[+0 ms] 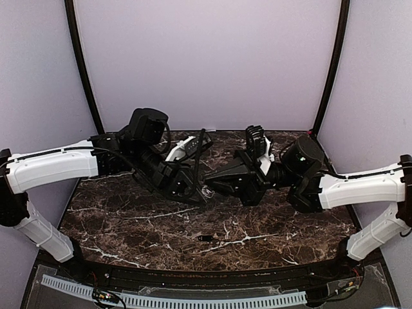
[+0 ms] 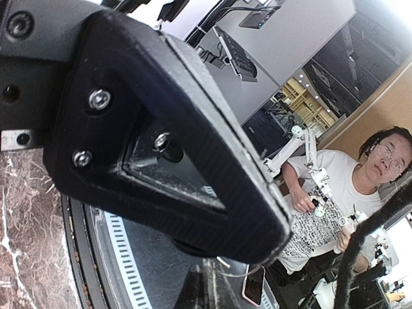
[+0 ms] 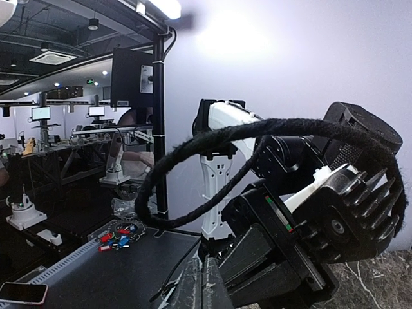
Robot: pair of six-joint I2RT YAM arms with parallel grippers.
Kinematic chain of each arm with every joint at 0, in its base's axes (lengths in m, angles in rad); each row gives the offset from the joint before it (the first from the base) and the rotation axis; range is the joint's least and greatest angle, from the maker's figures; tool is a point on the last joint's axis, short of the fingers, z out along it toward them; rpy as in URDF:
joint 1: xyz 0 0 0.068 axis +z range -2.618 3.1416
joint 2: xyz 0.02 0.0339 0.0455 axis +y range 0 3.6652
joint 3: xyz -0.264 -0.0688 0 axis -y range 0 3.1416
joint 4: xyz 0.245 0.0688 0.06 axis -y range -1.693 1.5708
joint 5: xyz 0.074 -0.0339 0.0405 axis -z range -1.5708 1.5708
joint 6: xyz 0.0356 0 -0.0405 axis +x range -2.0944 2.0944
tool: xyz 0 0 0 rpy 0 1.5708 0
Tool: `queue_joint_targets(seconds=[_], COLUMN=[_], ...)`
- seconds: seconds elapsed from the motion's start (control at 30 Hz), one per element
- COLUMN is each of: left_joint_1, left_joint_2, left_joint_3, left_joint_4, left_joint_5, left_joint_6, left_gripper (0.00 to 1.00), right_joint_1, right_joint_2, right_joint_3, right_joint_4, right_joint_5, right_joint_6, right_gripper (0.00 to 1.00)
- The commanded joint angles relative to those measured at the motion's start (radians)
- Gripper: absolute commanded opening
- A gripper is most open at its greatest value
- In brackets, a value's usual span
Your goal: Remove the keys from the keyring
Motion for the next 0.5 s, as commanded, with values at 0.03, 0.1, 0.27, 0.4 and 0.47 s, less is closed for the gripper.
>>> queue_joint_targets(seconds=[0.03,0.1,0.27,0.4,0.47], left_joint_1=[0.042,0.049,0.052,0.052,0.052], left_joint_2=[0.009,0.001,-0.003,0.002,0.004], left_joint_3=[0.088,0.059,0.029,0.027,0.026], left_joint_4=[-0.009,-0.018,-0.085,-0.162,-0.189], left_joint_5=[-0.18,-0.18,-0.192,-0.208,-0.214], left_joint_6=[0.074,0.066,0.058,0.066,0.067], left_gripper=[0.0,0.0,0.0,0.0,0.0], right_joint_1=[0.023,0.005,-0.026,-0.046,-0.058], right_joint_2=[-0.007,-0.042,-0.142,-0.195,-0.222], right_joint_3=[-0.039,-0.07,-0.103,-0.1,-0.096], right_joint_4=[-0.342,-0.359,-0.439,-0.512,-0.56], right_joint_5=[-0.034,-0.007,0.068,0.098,0.119], right_joint_6=[-0.116,-0.115,-0.16,-0.191,-0.219], right_gripper=[0.0,0.0,0.32,0.45,0.49])
